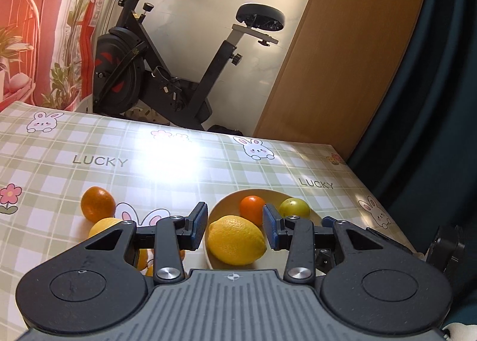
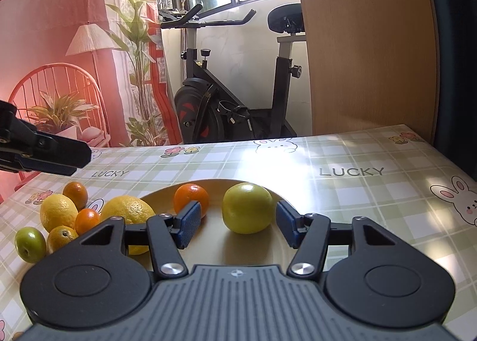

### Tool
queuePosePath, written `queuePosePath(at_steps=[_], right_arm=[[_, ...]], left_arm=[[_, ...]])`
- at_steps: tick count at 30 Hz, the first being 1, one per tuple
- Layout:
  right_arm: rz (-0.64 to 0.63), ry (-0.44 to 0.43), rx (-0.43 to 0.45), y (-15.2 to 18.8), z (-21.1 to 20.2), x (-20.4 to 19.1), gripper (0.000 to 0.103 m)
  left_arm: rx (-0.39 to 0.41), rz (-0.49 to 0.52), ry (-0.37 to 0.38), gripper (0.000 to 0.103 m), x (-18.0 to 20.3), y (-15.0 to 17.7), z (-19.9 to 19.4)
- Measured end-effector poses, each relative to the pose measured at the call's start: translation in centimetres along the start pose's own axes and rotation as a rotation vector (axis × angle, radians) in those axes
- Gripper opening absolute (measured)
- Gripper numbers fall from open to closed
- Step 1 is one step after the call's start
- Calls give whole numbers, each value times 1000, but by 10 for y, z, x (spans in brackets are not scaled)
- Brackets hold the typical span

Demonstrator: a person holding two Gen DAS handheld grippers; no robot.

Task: Organize fruits
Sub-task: 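Move the left gripper back to the fruit cluster toward the dark orange, then close the left gripper around the dark orange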

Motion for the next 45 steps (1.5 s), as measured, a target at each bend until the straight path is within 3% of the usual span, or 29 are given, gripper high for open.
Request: queuePosePath(at_steps=[5, 15, 21, 35, 45], right_arm=[[-12, -6, -3, 4, -8, -3, 59], [6, -5, 13, 16, -33, -15, 58], [-30, -82, -9, 30, -45, -55, 58], [-207, -297, -109, 55, -12, -147, 56], [-232, -339, -152, 60, 7, -168, 52]], left_arm=[[34, -64, -58, 43, -28, 13, -30], [5, -114, -109, 42, -69, 41, -57], [0, -153, -124, 42, -86, 53, -63], [-22, -169, -85, 42, -86, 57, -45], [-61, -139, -16, 42, -69, 49, -18]])
Point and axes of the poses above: each gripper's, at about its wrist camera, not at the fingertips, and z roughly the way its jaws point, x to its right, y to its underside, the point moved 10 cm from there along z, roughly the way its jaws point, and after that the axes turned 7 degrees about z, right-handed, at the moved point
